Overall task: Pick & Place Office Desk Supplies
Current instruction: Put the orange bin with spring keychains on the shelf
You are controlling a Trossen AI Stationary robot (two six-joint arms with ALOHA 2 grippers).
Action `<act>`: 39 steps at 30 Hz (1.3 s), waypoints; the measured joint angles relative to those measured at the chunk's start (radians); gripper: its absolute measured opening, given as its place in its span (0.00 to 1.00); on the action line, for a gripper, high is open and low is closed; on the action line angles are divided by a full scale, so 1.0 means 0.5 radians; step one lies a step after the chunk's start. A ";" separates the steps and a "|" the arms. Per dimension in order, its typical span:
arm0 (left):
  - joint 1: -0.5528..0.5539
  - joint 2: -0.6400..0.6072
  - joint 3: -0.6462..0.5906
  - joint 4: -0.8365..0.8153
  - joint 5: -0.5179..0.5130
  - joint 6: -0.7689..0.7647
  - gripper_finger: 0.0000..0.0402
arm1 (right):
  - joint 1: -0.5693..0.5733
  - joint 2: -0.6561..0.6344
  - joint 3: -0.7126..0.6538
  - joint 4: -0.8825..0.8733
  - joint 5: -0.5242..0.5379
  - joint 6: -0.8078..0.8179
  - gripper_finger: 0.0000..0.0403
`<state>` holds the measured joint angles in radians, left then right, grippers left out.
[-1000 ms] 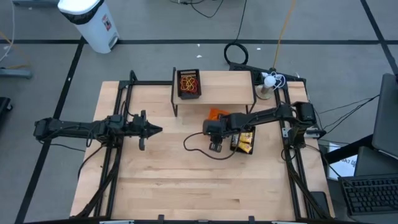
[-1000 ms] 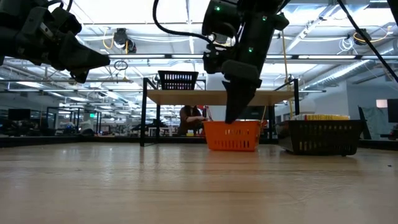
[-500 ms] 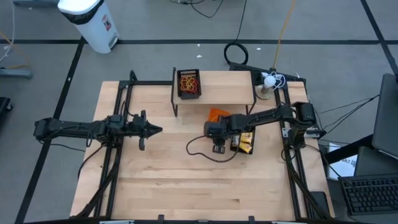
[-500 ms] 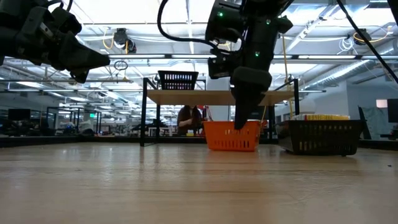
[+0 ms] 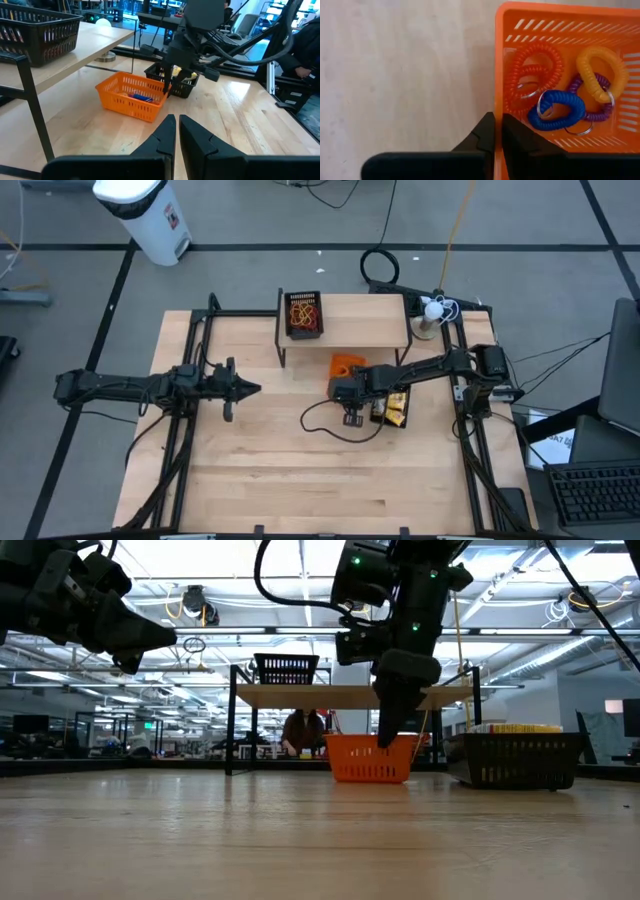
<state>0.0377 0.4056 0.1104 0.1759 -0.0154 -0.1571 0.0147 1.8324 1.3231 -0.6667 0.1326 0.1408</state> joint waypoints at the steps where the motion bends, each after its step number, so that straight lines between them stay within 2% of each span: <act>1: 0.000 0.000 0.000 0.000 0.000 0.000 0.06 | 0.018 0.000 0.000 -0.001 0.002 -0.012 0.02; 15: 0.000 0.000 0.000 0.000 -0.001 -0.006 0.06 | 0.276 -0.010 0.000 -0.012 0.050 -0.011 0.01; 36: 0.000 0.000 0.001 0.000 -0.002 0.008 0.06 | 0.344 -0.019 0.034 -0.075 0.108 0.008 0.01; 39: 0.000 0.000 0.001 0.000 -0.002 0.008 0.06 | 0.368 -0.019 0.078 -0.100 0.169 0.009 0.01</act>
<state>0.0380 0.4055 0.1108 0.1761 -0.0166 -0.1532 0.1987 1.8229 1.3620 -0.7169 0.2170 0.1451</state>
